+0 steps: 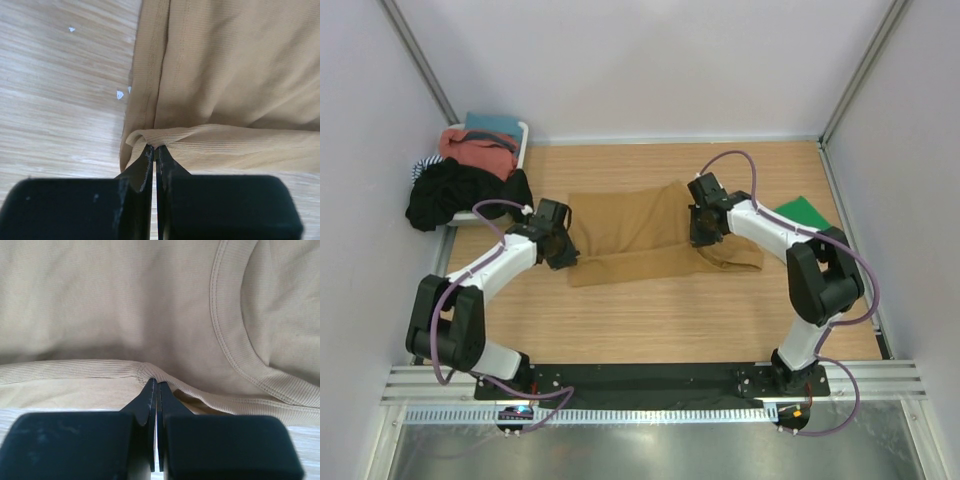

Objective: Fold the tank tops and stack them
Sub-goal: Fold the tank top

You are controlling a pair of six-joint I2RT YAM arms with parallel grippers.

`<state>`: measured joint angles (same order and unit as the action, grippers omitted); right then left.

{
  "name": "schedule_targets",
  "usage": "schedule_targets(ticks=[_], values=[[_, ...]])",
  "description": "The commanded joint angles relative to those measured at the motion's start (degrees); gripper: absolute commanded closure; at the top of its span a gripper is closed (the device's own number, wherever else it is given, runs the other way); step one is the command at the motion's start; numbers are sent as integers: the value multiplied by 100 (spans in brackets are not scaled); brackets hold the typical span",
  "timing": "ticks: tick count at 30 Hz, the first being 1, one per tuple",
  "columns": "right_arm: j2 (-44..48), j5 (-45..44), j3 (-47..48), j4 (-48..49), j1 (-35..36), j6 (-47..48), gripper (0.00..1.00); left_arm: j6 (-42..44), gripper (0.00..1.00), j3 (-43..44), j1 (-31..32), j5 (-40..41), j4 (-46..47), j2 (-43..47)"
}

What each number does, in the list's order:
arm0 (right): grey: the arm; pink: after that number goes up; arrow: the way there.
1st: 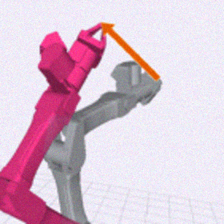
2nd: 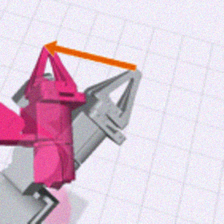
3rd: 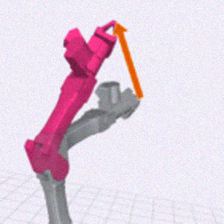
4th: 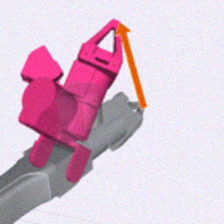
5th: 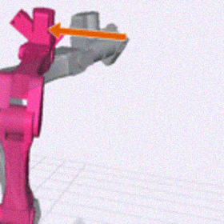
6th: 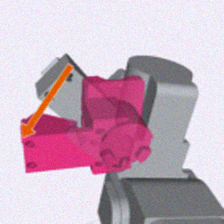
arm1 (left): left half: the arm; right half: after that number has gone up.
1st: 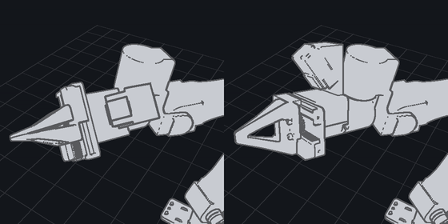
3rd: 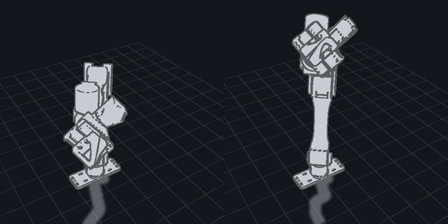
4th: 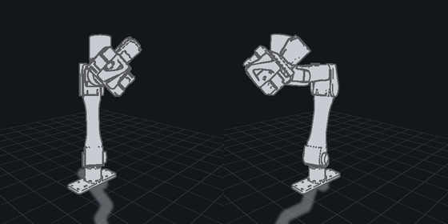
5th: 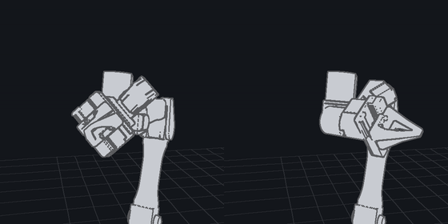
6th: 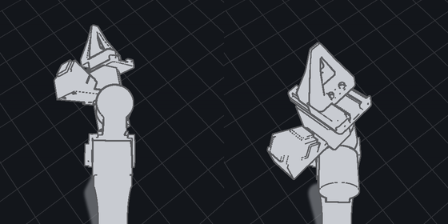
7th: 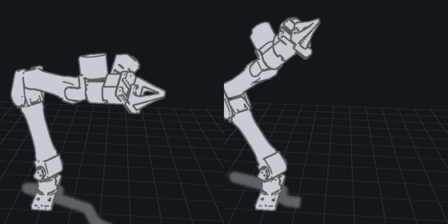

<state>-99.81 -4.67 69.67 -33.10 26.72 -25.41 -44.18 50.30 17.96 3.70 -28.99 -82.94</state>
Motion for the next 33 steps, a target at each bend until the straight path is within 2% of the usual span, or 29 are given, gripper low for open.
schedule_targets(ticks=[1, 33], values=[[-91, -148, 363, -73, -44, 124, 99, 164, 100, 269, -90, -89, 184, -82], [-1085, -175, 1462, -320, -211, 177, 99, 182, 100, 709, -240, 7, 465, -715]])
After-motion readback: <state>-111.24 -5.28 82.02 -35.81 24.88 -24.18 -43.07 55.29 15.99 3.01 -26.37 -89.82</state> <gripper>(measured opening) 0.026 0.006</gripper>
